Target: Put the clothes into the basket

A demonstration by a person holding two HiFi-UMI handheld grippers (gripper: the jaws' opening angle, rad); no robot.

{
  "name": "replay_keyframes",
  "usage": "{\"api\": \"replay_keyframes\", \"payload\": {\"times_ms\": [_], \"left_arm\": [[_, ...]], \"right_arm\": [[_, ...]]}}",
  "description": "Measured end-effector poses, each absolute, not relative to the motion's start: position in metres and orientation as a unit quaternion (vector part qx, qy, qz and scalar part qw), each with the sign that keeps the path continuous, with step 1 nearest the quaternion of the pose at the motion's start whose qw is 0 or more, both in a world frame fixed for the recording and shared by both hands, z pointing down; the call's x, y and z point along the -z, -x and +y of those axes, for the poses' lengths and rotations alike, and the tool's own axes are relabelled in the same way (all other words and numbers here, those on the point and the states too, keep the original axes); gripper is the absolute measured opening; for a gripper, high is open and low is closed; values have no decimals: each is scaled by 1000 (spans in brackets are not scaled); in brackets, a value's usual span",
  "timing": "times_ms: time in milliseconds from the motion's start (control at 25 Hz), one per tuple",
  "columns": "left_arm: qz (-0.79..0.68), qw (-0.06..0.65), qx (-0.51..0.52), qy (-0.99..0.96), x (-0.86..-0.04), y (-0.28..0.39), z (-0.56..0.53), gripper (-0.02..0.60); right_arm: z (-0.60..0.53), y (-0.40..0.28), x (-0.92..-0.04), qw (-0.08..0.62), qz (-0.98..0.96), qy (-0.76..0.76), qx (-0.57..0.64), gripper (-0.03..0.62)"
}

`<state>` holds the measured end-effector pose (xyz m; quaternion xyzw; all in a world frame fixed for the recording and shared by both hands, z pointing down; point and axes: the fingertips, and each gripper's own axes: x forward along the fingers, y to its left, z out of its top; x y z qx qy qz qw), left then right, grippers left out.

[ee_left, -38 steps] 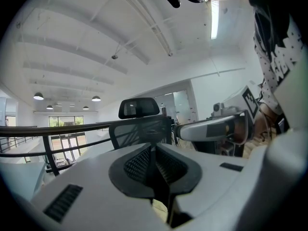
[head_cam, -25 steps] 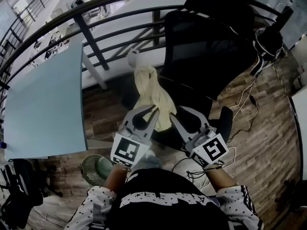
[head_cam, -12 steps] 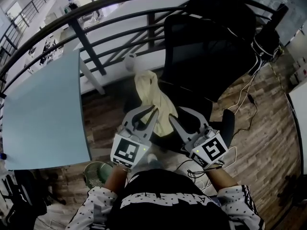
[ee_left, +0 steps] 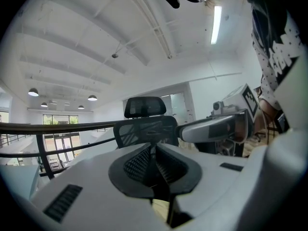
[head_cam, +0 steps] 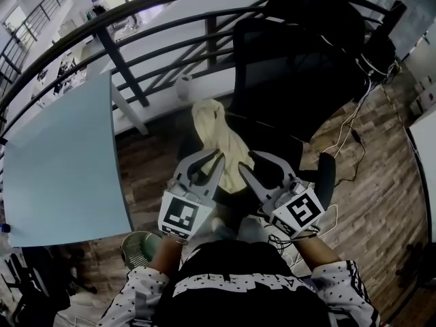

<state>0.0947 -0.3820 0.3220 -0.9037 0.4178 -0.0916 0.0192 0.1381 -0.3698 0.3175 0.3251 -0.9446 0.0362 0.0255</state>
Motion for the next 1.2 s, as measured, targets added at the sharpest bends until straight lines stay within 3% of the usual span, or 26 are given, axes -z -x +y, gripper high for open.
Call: {"api": "replay_keyframes", "payload": {"times_ms": [920,1200], "left_arm": [[464,3,96,881,-346,-108,-398,23],[470,-9,99,877,-362,-113,-411,75]], "right_arm": [[-404,-154,-336,32,-958,-283,-43,121],[-416,-161,-355,41,-959,-275,-51,124]]}}
